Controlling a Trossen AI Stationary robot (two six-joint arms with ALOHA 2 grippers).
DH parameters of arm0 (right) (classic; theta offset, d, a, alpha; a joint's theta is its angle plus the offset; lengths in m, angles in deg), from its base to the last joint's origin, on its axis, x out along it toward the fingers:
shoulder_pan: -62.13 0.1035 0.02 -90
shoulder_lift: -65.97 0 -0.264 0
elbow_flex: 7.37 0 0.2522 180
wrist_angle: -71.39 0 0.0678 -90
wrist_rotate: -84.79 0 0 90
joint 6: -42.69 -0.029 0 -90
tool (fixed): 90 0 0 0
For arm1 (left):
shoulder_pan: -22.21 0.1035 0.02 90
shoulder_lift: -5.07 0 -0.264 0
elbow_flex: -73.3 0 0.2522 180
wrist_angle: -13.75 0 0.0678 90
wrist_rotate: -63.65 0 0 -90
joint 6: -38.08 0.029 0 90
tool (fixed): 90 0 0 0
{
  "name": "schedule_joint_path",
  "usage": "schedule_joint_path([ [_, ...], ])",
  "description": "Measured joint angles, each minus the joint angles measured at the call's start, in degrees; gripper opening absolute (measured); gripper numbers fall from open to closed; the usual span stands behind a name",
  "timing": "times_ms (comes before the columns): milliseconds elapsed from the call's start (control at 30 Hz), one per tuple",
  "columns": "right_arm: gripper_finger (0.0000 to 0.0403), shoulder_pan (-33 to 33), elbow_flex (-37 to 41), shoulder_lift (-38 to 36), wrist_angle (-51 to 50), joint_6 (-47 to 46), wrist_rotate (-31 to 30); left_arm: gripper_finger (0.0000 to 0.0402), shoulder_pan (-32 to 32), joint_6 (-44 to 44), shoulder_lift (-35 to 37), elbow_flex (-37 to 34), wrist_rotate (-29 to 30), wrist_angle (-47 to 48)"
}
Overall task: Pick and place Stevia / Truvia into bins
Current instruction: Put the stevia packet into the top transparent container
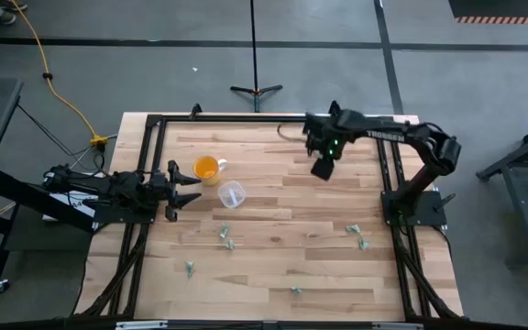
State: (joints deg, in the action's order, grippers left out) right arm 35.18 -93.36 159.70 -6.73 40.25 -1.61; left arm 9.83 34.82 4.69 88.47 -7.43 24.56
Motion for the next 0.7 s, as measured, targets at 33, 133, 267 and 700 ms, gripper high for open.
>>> schedule_joint_path([
  [33,0.0171,1.9,0.0,-0.6,-1.5,-2.1,-0.1,0.0241,0.0,0.0,0.0,0.0,0.0,0.1],
  [133,0.0171,8.4,0.0,-2.6,-4.6,-8.0,-0.6,0.0241,0.0,0.0,0.0,0.0,0.0,0.1],
  [267,0.0171,18.1,0.0,-5.8,-10.6,-17.2,-6.0,0.0241,0.0,0.0,0.0,0.0,0.0,0.2],
  [700,0.0162,50.1,2.3,-12.3,-11.0,-45.5,-16.0,0.0241,0.0,-0.1,0.0,0.0,0.3,-0.1],
])
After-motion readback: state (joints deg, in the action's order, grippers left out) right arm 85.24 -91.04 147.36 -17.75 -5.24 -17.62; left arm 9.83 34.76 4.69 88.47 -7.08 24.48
